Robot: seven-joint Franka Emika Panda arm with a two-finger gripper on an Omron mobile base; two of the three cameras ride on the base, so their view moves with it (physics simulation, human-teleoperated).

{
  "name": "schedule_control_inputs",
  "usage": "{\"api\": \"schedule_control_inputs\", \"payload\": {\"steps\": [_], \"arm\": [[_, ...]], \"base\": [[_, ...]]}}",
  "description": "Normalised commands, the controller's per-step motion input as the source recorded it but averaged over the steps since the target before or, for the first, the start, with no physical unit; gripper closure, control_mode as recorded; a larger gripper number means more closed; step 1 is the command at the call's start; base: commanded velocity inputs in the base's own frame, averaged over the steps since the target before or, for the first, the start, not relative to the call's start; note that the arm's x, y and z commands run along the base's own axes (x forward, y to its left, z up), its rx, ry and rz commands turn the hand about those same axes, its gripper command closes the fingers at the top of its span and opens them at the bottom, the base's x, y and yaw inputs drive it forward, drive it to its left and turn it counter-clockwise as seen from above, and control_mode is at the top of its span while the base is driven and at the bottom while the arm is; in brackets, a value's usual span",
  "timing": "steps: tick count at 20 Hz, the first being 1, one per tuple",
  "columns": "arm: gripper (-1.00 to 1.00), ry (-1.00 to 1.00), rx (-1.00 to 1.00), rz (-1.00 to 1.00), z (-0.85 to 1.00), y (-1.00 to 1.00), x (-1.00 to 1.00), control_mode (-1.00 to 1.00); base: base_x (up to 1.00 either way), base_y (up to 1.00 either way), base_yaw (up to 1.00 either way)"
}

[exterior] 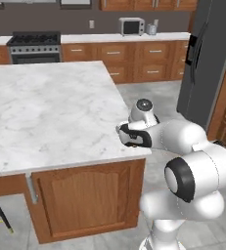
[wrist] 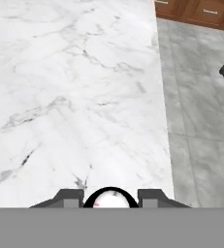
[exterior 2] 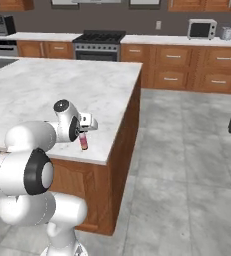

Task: Place the large bottle from the dining counter next to the other large bottle outside the sink, and place the small bottle from the dining counter next to the other small bottle inside the sink.

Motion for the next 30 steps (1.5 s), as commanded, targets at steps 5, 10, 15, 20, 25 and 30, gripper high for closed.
{"api": "schedule_control_inputs", "payload": {"steps": [5, 10, 15, 20, 25, 30], "arm": [[1.0, 0.0, 0.0, 0.0, 0.0, 0.0, 0.0, 1.0], [1.0, 0.0, 0.0, 0.0, 0.0, 0.0, 0.0, 1.0], [1.0, 0.0, 0.0, 0.0, 0.0, 0.0, 0.0, 1.0], [1.0, 0.0, 0.0, 0.0, 0.0, 0.0, 0.0, 1.0], [1.0, 0.0, 0.0, 0.0, 0.0, 0.0, 0.0, 1.0], [1.0, 0.0, 0.0, 0.0, 0.0, 0.0, 0.0, 1.0]], "base": [[0.0, -0.76, 0.0], [0.01, -0.73, 0.0], [0.15, -0.68, 0.0], [0.44, -0.51, -0.01], [0.72, -0.34, -0.03], [0.76, -0.21, -0.03]]}}
